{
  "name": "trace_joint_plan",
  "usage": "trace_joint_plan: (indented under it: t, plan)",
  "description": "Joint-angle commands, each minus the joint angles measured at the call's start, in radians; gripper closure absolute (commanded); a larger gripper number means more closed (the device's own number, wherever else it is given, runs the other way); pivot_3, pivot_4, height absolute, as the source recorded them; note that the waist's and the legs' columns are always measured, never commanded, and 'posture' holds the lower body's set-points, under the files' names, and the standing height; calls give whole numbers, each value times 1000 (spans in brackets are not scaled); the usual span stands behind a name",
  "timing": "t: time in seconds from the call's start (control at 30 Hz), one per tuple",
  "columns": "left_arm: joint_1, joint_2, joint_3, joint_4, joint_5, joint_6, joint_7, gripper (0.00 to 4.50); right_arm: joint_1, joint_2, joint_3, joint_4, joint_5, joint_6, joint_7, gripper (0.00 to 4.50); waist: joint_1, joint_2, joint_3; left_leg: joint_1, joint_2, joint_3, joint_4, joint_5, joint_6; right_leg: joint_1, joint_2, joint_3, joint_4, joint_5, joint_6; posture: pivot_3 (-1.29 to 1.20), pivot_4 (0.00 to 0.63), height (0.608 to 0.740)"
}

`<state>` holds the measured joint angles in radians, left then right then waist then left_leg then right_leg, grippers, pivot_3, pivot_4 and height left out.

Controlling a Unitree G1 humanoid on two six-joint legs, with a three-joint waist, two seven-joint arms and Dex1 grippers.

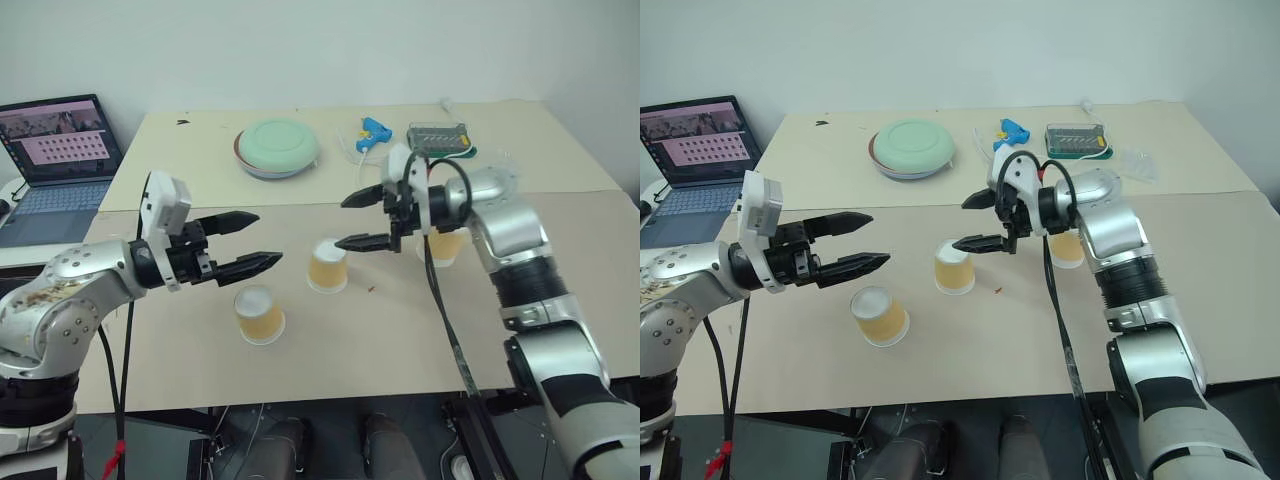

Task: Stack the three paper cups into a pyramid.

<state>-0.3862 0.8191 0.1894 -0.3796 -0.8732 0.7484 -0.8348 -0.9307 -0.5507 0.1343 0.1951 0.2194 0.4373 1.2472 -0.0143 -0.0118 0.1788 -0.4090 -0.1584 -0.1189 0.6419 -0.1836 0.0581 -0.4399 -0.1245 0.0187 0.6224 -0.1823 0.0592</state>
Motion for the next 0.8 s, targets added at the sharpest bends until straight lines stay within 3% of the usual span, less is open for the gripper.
trace_joint_plan:
  t: [0.03,0.17,0.33,0.47,0.67,0.8]
  plan:
    - [-7,1,13,-26,-3,0,0,0,76,-64,-154,-213,59,122,-132,63,5,0,0,0,0,0,0,0,0,0,0,0,0,0,0,0,150,740]
    - [-2,-1,15,-31,-6,3,-1,0,208,-69,-346,-466,89,344,-380,63,12,0,0,-2,0,0,0,0,0,-1,-1,0,0,0,0,0,150,740]
    - [0,3,5,-10,4,-1,-22,0,302,54,-568,-713,217,581,-622,63,9,0,0,-1,1,2,0,0,0,-1,-2,1,1,-1,0,0,150,740]
    - [-24,-6,-14,15,12,-3,-33,0,448,28,-574,-740,164,621,-718,63,12,-2,-1,0,1,3,0,-1,1,0,-2,1,0,-1,1,0,150,740]
    - [-56,-11,-34,37,24,-6,-52,0,692,-52,-419,-700,36,520,-778,63,25,-3,-2,0,0,6,0,-1,2,0,-4,2,0,-1,1,0,150,740]
    - [-61,-11,-36,36,25,-3,-56,0,726,-53,-394,-653,11,462,-798,63,14,-3,-2,1,1,8,0,-1,2,0,-4,4,0,-5,8,0,150,740]
